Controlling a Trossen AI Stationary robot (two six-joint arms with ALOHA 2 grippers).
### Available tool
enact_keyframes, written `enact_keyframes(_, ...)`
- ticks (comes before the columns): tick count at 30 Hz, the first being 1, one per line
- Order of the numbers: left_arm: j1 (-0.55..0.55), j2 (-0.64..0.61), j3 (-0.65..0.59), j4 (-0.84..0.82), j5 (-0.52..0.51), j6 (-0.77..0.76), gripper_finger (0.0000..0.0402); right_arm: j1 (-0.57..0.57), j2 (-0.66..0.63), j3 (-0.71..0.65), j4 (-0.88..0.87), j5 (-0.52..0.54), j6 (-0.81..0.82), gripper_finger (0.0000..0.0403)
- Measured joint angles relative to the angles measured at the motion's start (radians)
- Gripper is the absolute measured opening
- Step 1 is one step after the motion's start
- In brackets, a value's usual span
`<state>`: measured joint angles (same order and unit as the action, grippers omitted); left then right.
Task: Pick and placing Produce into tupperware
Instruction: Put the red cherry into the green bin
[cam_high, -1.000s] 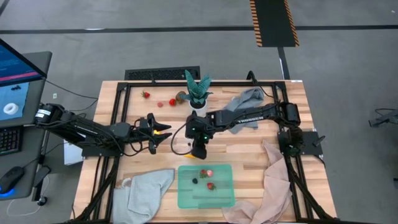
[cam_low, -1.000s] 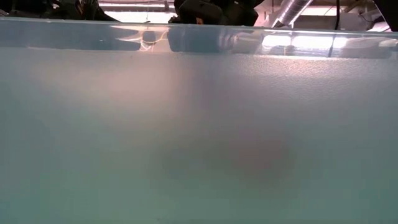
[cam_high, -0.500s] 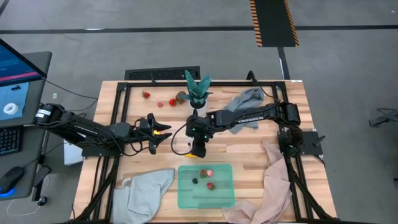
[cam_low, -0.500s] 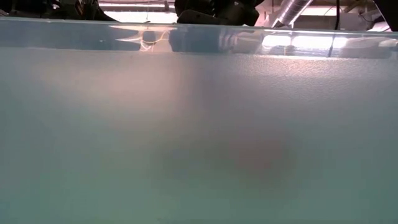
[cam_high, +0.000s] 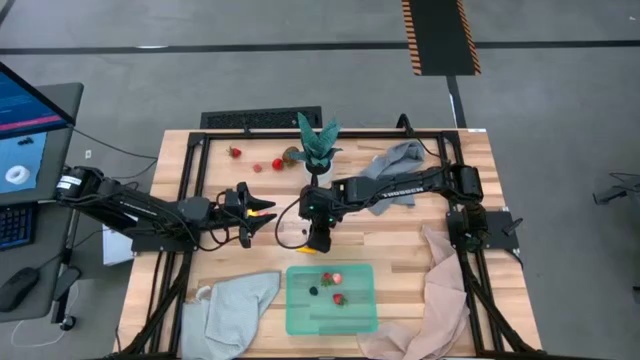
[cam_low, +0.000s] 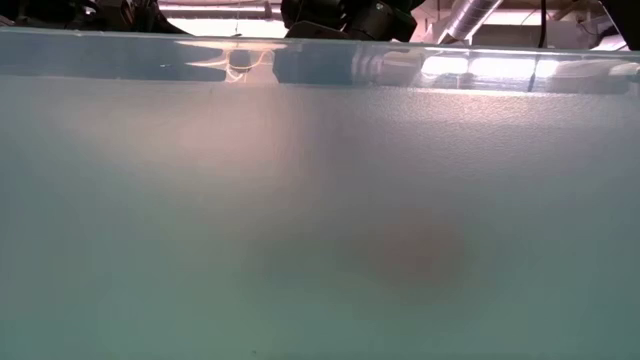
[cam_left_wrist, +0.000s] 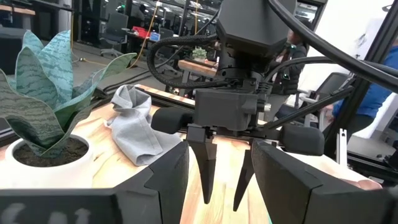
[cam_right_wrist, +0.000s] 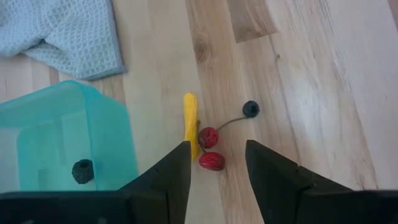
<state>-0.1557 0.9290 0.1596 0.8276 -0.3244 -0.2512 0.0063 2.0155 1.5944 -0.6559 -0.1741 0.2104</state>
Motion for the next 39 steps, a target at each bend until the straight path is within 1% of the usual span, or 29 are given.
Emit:
enact_keyframes(27, 0.0, 0.0, 0.0, 0.0, 0.0, -0.007, 0.0167, 0.02, 0.002, -0.014, 0.008, -0.005, 0.025, 0.0175)
enact_keyframes(33, 0.0, 0.0, 0.0, 0.0, 0.0, -0.007, 0.0167, 0.021, 0.002, -0.013, 0.037, -0.009, 0.021, 0.0175)
enact_keyframes(39, 0.0, 0.0, 0.0, 0.0, 0.0, -0.008, 0.0167, 0.019, 0.002, -0.013, 0.012, -0.011, 0.023, 0.0175)
